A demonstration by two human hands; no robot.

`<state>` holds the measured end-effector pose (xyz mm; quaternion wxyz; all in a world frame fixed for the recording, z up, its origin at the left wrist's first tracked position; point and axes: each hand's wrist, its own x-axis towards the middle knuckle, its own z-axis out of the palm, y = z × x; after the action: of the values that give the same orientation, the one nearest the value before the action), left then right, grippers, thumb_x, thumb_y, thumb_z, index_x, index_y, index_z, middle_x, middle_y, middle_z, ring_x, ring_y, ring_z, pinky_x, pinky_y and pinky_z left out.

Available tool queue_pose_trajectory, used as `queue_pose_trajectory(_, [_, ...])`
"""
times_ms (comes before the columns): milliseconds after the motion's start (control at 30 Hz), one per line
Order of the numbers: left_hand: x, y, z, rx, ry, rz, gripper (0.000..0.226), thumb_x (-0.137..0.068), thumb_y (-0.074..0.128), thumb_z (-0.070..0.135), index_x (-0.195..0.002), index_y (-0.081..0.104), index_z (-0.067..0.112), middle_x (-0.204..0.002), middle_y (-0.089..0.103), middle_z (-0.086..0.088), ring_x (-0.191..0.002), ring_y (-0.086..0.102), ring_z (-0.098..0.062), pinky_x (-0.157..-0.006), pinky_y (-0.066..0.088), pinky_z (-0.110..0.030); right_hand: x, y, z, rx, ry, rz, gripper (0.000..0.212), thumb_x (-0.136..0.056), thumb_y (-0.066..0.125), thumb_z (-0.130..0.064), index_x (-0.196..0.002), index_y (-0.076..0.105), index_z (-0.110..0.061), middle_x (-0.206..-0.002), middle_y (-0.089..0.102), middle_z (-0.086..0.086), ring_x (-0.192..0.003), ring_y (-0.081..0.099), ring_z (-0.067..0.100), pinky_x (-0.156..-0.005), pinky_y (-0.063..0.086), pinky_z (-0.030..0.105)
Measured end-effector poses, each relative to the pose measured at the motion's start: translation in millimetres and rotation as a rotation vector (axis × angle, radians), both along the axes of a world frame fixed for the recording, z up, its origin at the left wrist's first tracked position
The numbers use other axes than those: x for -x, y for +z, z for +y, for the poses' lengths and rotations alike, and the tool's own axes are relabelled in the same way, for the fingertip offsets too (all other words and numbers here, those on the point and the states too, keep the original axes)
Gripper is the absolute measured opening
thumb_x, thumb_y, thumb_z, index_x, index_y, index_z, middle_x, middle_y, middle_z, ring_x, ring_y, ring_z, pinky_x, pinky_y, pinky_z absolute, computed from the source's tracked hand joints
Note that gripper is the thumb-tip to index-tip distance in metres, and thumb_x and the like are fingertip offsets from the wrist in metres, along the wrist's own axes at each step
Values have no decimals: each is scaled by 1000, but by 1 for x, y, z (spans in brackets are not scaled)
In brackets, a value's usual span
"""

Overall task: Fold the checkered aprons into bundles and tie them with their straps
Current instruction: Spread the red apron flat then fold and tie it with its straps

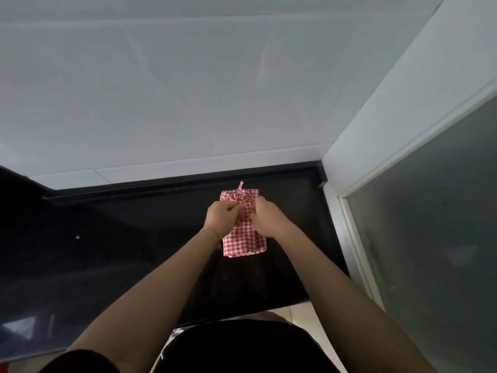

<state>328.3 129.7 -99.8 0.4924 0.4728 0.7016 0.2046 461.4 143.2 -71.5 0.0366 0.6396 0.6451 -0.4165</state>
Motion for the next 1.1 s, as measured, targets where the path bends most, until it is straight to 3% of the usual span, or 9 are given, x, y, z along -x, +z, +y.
queue_pose_trajectory(167, [-4,-3,-4,-5,-35,-77,28,-105,43,14,-87,64,21,-83,66,-4,-72,56,-14,-69,49,-27,18,16,8,-59,244,-237,31,-101,52,-17,-130,56,-7,-118,64,11,-103,64,24,-91,50,34])
queue_pose_trajectory(300, [-1,-5,-9,-48,-33,-45,24,-100,46,4,-90,66,11,-84,66,-10,-72,57,-14,-71,49,-27,32,23,7,-165,294,-231,49,-101,48,-14,-149,37,-12,-126,61,11,-101,65,22,-80,51,32])
queue_pose_trajectory(433, [0,-8,-9,-37,60,2,24,-96,52,2,-76,64,10,-73,64,-9,-66,56,-12,-63,46,-22,36,24,3,-269,383,-209,31,-100,47,-9,-131,44,-13,-82,55,-1,-67,56,12,-54,39,26])
queue_pose_trajectory(533, [0,-10,-9,5,-24,29,30,-98,52,2,-71,54,16,-69,56,0,-67,53,-12,-65,48,-25,41,25,2,-346,406,-205,24,-101,46,-10,-124,42,-15,-76,51,-3,-63,53,9,-55,43,25])
queue_pose_trajectory(733, [5,-7,-6,80,-79,-22,18,-100,48,3,-91,64,8,-79,58,2,-72,54,-8,-62,43,-16,47,21,7,-285,320,-55,11,-101,44,-13,-109,47,-20,-88,60,0,-79,61,14,-78,57,35])
queue_pose_trajectory(800, [5,-5,-4,89,-35,-105,18,-101,50,7,-105,67,4,-83,62,1,-79,60,-13,-73,50,-23,42,21,11,-196,180,114,11,-102,44,-17,-108,52,-21,-91,59,-3,-85,60,11,-79,54,32])
queue_pose_trajectory(867, [6,-2,-4,114,4,-209,16,-100,56,17,-96,70,12,-89,70,-7,-91,68,-26,-88,56,-36,33,20,16,-187,20,225,17,-101,43,-17,-107,59,-20,-102,60,-4,-95,59,10,-80,49,26])
queue_pose_trajectory(967, [7,-3,-1,122,-36,-236,21,-101,53,22,-97,73,15,-98,72,-12,-100,67,-31,-95,54,-44,14,11,24,-191,6,100,16,-99,49,-14,-105,63,-19,-109,60,-6,-98,59,11,-81,50,25])
queue_pose_trajectory(1100, [9,-3,2,175,5,-301,26,-101,54,25,-104,71,5,-101,72,-11,-90,66,-20,-98,53,-45,-2,3,24,-141,48,29,15,-97,60,-26,-102,71,-17,-97,66,-5,-90,63,13,-75,50,22])
